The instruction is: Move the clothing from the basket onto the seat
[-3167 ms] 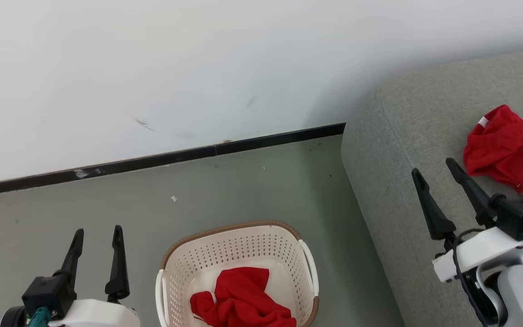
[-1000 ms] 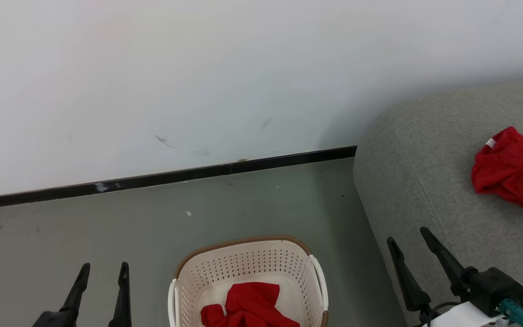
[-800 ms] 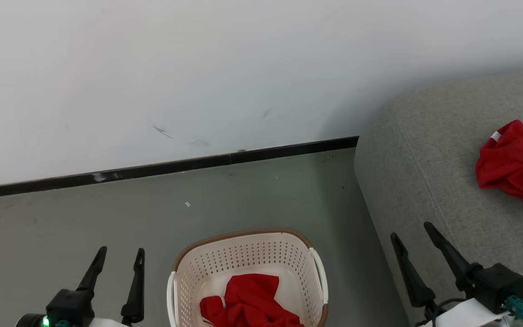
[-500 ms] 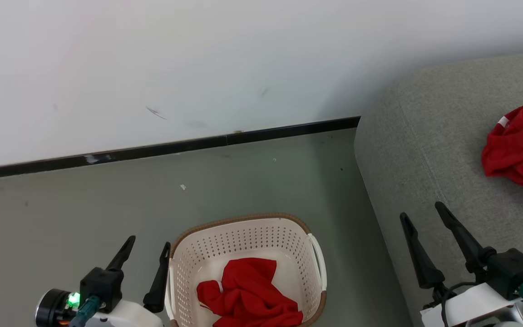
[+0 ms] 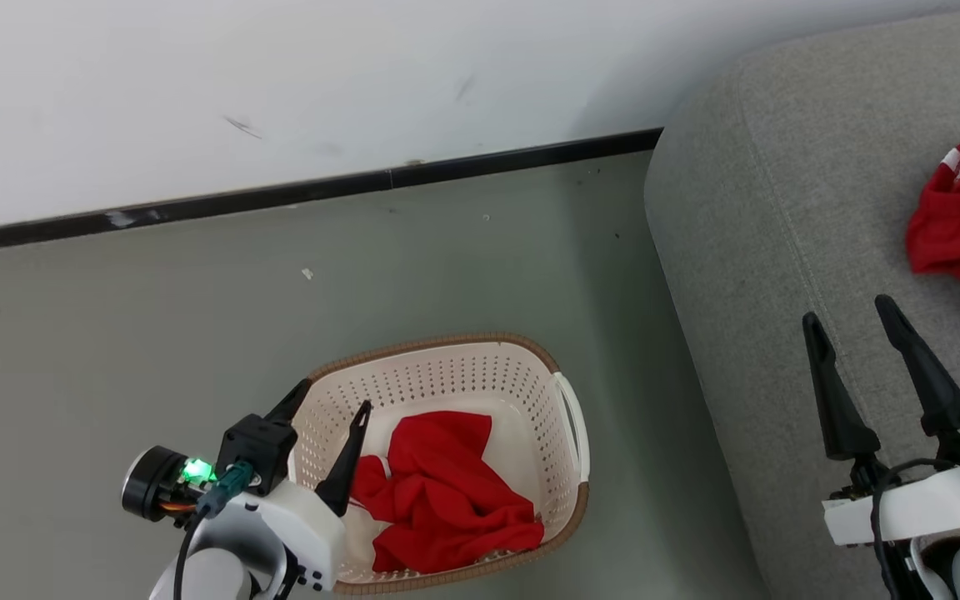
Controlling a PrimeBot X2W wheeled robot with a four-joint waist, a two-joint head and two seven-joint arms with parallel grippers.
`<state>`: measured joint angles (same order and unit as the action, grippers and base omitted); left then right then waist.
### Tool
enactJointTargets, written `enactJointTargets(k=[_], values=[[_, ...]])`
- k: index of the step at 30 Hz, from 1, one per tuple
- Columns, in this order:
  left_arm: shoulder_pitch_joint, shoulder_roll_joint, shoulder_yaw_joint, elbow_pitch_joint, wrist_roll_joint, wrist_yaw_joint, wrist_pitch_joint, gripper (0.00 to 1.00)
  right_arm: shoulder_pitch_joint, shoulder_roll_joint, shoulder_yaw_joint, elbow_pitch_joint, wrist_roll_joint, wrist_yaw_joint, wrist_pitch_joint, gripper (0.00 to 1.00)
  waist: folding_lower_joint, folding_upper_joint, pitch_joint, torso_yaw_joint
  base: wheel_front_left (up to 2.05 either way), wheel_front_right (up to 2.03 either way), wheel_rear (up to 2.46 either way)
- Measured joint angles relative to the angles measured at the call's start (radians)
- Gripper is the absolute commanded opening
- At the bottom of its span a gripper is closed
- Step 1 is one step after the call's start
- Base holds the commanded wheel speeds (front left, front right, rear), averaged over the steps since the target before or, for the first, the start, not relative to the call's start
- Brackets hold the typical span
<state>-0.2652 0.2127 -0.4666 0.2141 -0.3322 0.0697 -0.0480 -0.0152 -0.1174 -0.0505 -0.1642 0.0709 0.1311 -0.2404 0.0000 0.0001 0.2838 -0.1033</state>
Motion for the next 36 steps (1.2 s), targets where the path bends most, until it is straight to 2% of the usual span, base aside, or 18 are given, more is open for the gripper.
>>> enactJointTargets(k=[2,17,25,36], values=[[-0.024,-0.008,-0.006,0.022,0.000,-0.004,0.004,1.00,-0.017,-0.001,-0.002,-0.009,0.001,0.000,0.000,1.00,0.0000,0.0000,0.023,-0.004,0.00,0.00,0.00],[-0.166,-0.063,-0.131,0.172,0.041,-0.112,0.057,1.00,-0.157,-0.018,-0.018,-0.031,0.017,0.000,-0.006,1.00,0.0000,0.0000,0.187,-0.043,0.00,0.00,0.00],[-0.220,-0.078,-0.204,0.266,0.094,-0.156,0.080,1.00,-0.211,-0.020,-0.017,-0.030,0.034,0.000,-0.007,1.00,0.0000,0.0000,0.262,-0.069,0.00,0.00,0.00],[-0.281,-0.076,-0.299,0.366,0.143,-0.184,0.107,1.00,-0.281,-0.025,0.000,-0.020,0.044,0.000,-0.007,1.00,0.0000,0.0000,0.346,-0.112,0.00,0.00,0.00]])
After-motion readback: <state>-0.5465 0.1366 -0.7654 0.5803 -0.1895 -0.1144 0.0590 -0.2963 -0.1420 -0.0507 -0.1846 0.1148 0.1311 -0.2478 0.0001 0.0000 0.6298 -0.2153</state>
